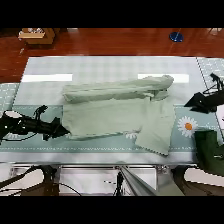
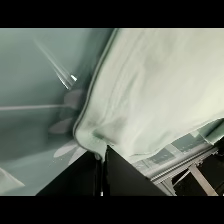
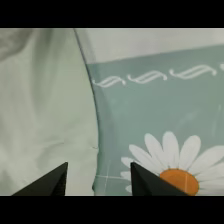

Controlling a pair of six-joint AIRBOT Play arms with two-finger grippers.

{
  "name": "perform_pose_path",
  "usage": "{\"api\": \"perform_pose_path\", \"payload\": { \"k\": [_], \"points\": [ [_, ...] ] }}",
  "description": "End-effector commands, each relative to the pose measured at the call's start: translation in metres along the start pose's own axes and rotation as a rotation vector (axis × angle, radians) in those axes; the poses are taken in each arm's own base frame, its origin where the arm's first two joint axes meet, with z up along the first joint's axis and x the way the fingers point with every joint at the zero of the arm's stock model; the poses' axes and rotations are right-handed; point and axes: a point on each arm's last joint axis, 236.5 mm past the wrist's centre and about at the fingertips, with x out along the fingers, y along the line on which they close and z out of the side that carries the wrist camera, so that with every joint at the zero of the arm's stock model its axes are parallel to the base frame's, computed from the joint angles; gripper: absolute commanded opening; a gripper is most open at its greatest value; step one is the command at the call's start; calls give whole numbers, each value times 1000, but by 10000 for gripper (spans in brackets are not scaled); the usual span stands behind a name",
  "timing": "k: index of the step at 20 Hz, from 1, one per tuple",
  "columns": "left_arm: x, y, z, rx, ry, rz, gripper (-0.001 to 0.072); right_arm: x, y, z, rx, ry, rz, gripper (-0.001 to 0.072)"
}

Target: Fold the shirts.

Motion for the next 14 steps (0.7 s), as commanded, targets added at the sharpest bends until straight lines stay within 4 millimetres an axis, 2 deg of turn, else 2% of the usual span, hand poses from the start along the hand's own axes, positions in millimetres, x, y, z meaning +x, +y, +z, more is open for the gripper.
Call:
{"api": "perform_pose_path", "payload": {
  "k": [1, 4, 8, 11, 13, 14],
  "points": [
    [0, 2, 5, 30, -23, 9, 25, 21, -13, -37, 89, 73, 91, 490],
    [0, 2, 4, 29, -19, 8, 25, 44, -11, -46, 125, 56, 143, 490],
    [0, 1, 2, 30, -9, 4, 25, 60, 2, -27, 194, -67, 231, 488],
    [0, 1, 3, 32, -11, 3, 25, 71, 6, -22, 175, -87, 208, 484],
    [0, -2, 3, 44, -15, -8, 25, 81, 19, -17, 122, -92, 179, 453],
    [0, -4, 4, 48, -17, -14, 25, 86, 25, -15, 92, -96, 164, 377]
  ]
}}
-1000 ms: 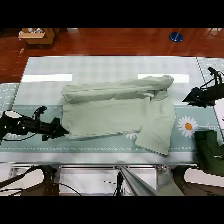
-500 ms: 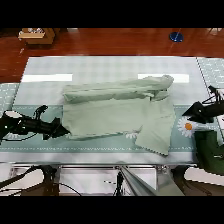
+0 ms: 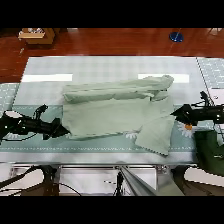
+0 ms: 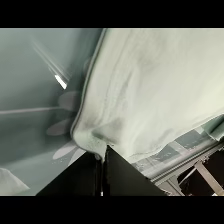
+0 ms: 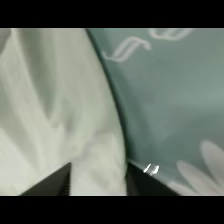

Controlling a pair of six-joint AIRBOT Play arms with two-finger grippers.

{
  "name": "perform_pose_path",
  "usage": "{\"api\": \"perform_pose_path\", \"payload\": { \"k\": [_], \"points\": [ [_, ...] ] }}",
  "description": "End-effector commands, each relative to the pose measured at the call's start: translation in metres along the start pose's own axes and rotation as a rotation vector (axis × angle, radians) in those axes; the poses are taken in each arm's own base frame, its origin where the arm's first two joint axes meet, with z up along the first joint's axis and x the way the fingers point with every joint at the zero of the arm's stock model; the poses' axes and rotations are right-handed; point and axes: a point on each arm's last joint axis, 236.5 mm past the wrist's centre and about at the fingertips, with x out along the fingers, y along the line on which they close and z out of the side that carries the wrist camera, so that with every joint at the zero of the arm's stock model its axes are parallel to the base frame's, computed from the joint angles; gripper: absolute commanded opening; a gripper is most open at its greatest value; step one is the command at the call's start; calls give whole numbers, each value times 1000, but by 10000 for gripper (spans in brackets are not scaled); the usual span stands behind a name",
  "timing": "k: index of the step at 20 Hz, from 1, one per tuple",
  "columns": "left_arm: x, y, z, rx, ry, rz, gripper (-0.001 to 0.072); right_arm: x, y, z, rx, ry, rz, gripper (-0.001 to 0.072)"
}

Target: Fold the shirts.

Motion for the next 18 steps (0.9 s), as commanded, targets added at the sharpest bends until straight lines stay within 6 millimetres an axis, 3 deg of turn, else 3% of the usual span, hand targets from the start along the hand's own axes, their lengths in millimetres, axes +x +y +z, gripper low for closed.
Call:
{"api": "perform_pose_path", "payload": {
  "k": [1, 2, 4, 5, 7, 8, 10, 12, 15, 17, 18],
  "points": [
    [-1, -5, 5, 12, -19, -17, 25, 21, 12, 9, -76, -37, -46, 228],
    [-3, -9, 8, 29, -27, -28, 25, 23, 16, 8, -92, -33, -48, 63],
    [-18, -32, 17, 112, -56, -78, 24, 14, 30, 10, -127, -23, -27, 28],
    [-34, -52, 25, 177, -97, -116, 24, 0, 42, 17, -173, -46, -16, 28],
    [-87, -112, 46, 320, -271, -217, 23, -45, 83, 35, -299, -153, 0, 27],
    [-124, -146, 53, 404, -390, -268, 23, -77, 113, 45, -370, -246, 16, 28],
    [-212, -219, 43, 596, -647, -352, 23, -150, 182, 53, -515, -463, 66, 27],
    [-302, -280, 4, 795, -928, -346, 24, -240, 256, 37, -677, -733, 108, 27],
    [-412, -344, -84, 1013, -1364, -277, 24, -361, 334, -20, -826, -1112, 127, 26],
    [-459, -370, -146, 1090, -1585, -242, 24, -421, 362, -64, -862, -1293, 116, 26],
    [-471, -376, -171, 1104, -1651, -207, 24, -444, 368, -84, -868, -1362, 90, 27]
  ]
}}
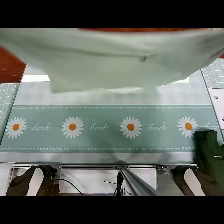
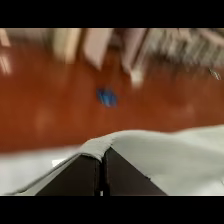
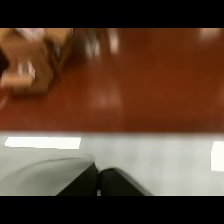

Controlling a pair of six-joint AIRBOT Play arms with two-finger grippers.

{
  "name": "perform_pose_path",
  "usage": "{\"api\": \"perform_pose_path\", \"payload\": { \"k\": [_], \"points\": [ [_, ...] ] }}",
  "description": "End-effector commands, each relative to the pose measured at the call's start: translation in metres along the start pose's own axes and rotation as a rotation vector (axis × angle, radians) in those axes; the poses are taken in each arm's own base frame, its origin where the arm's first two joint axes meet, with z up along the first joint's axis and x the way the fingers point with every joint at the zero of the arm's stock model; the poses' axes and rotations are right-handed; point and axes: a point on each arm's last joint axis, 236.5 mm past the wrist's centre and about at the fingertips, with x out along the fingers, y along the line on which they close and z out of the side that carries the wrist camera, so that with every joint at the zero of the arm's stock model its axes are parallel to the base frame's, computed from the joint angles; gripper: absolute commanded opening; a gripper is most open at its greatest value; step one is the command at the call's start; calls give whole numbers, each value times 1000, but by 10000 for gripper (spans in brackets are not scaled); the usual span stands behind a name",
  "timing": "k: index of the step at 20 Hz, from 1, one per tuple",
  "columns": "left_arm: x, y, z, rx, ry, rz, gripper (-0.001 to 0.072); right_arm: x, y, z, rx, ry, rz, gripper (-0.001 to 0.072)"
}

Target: Fold the shirts.

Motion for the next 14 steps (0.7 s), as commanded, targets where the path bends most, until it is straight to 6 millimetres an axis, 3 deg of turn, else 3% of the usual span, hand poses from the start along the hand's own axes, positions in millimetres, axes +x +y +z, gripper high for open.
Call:
{"api": "perform_pose_path", "payload": {
  "k": [1, 4, 7, 10, 12, 14],
  "points": [
    [-71, -78, 91, 209, -279, 99, 24, -97, 54, 91, -122, -294, -101, 26],
    [-102, -95, 92, 242, -245, 229, 24, -155, 70, 119, -190, -386, -220, 26],
    [-130, -110, 70, 236, -141, 327, 24, -196, 86, 118, -230, -373, -294, 26],
    [-157, -119, 44, 272, -25, 398, 24, -221, 89, 93, -262, -264, -368, 26],
    [-171, -114, 28, 231, 41, 430, 25, -222, 84, 69, -239, -164, -383, 26],
    [-173, -117, 12, 151, 104, 359, 25, -219, 73, 37, -213, -16, -393, 26]
  ]
}}
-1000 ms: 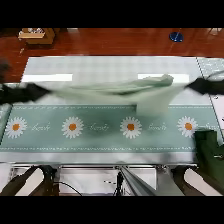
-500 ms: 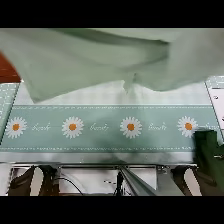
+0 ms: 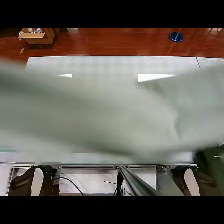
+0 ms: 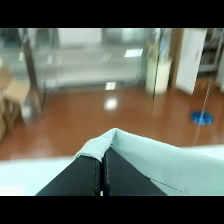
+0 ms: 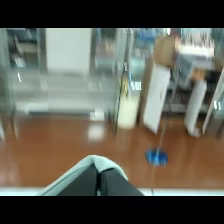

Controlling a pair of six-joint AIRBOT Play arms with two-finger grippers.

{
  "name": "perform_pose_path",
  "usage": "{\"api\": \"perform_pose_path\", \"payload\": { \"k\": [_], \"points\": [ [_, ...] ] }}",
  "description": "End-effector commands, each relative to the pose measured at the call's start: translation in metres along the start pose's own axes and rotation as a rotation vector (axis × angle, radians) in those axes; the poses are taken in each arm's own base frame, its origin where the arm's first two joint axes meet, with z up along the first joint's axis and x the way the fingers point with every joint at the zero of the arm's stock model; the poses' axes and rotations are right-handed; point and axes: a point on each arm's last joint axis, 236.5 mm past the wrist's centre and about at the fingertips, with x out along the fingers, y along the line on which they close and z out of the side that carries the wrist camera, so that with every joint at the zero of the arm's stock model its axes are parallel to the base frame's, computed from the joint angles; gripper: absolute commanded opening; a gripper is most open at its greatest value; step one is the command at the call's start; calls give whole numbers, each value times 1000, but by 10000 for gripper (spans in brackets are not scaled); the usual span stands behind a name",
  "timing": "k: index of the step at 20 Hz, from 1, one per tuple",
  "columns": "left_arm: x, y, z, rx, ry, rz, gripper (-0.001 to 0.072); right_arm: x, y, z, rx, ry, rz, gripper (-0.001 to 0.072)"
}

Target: Fold the shirts.

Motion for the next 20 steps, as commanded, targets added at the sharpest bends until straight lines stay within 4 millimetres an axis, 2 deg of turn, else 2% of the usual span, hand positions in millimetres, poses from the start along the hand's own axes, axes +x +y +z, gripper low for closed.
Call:
{"api": "perform_pose_path", "payload": {
  "k": [1, 3, 5, 8, 13, 16, 20],
  "points": [
    [-17, 3, -32, -97, 149, -33, 25, -15, -9, -55, 0, 240, -29, 26],
    [-9, 12, -51, -106, 249, -63, 25, -8, -18, -66, -11, 300, -22, 26],
    [13, 30, -84, -101, 408, -52, 24, 21, -27, -79, -20, 378, -5, 26],
    [65, 64, -129, -99, 568, -9, 24, 92, -22, -122, -7, 576, 79, 26],
    [168, 98, -211, -150, 777, -42, 24, 220, -5, -206, 78, 850, 215, 26],
    [228, 118, -257, -175, 878, -64, 25, 280, 5, -265, 82, 969, 248, 26],
    [299, 138, -321, -212, 957, -95, 24, 351, 32, -332, 42, 1007, 265, 26]
  ]
}}
